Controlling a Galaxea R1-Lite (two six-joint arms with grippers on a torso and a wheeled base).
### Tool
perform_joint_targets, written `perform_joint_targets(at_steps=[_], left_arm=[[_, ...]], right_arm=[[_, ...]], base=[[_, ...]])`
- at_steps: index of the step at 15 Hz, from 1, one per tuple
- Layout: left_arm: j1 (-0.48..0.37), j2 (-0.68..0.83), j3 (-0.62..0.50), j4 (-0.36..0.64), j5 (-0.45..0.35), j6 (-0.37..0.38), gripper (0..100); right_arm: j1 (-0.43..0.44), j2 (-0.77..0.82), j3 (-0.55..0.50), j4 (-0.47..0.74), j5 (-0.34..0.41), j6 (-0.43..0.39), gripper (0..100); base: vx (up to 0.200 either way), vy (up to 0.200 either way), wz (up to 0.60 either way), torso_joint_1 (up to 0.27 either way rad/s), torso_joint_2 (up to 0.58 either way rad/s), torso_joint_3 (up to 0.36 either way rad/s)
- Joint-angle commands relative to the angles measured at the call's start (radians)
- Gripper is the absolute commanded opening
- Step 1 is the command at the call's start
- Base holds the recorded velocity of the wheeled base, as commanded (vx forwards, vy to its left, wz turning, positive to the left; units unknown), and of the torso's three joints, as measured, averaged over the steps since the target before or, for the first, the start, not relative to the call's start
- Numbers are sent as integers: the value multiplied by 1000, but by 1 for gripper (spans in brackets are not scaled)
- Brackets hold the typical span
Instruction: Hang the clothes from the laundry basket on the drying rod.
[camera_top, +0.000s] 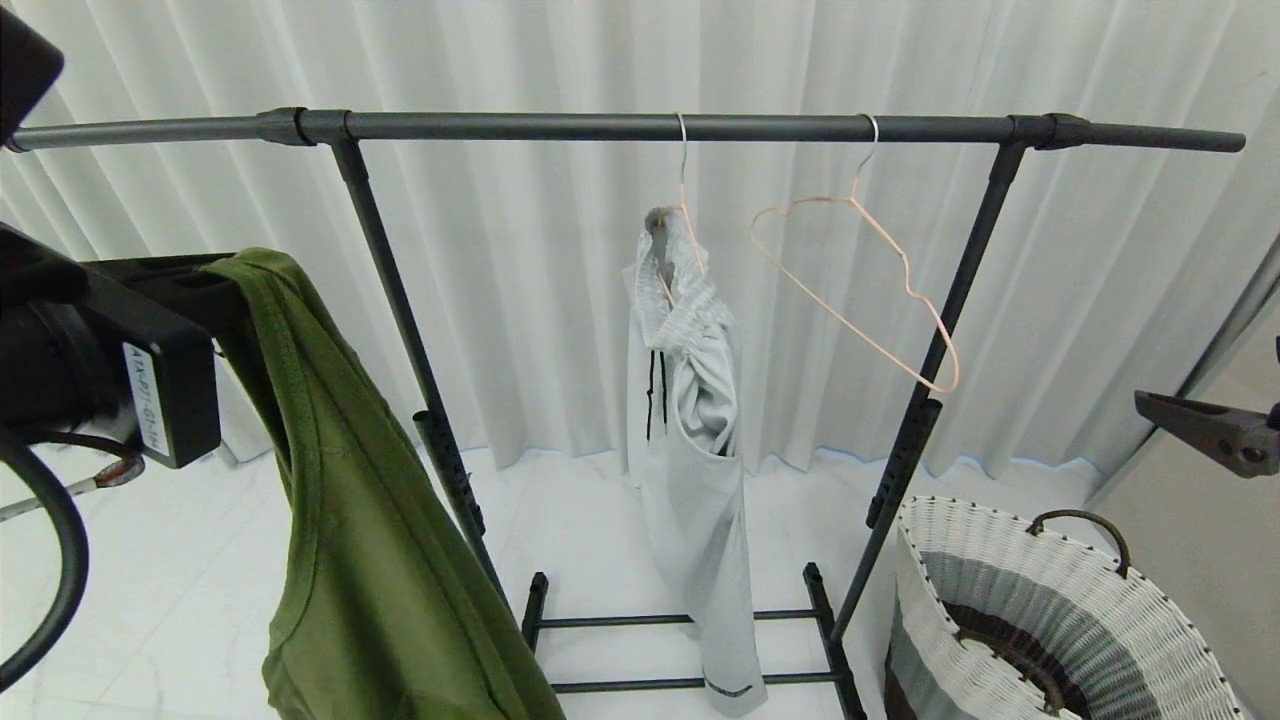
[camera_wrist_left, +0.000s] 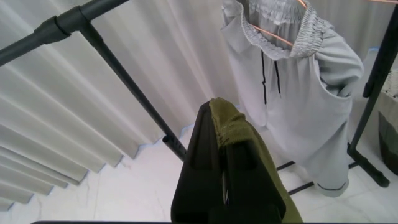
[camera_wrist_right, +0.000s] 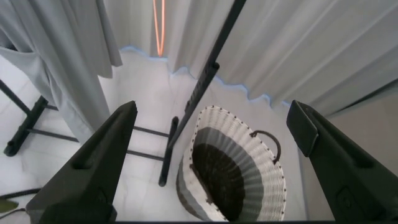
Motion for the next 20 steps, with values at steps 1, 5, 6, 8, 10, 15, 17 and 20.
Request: perform_joint_targets(at_steps=[1,5,6,8,10,15,17,20], left_arm=[[0,2,0,0,1,-1,0],[0,-1,8,0,1,-1,0],[0,-1,10,0,3,-1,0],[0,-1,10,0,1,-1,0],[0,-1,11,0,1,-2,0],[0,-15,31,0,0,2,0],[0,-22,31,0,0,2,0],[0,-33,36,0,0,1,0]], right_arm=[[0,16,-3,-17,1,0,100],[0,31,-4,-58,20,-2,100],[0,31,-4,-58,21,-2,100],[0,33,-4,-58,23,-2,100],[1,37,-4,-57,26,0,100],[-25,79,-15,-55,130,23,100],[-29,142,-66,-52,139,35,100],[-29,272,-188,-35,139,49,100]], base=[[0,0,0,27,-61,-22],[200,0,0,7,-21,-4],[200,0,0,7,-2,-7],[200,0,0,15,5,-2],[200,0,0,5,5,0],[80,0,0,1,1,-1],[0,0,0,0,0,0],[0,0,0,0,0,0]])
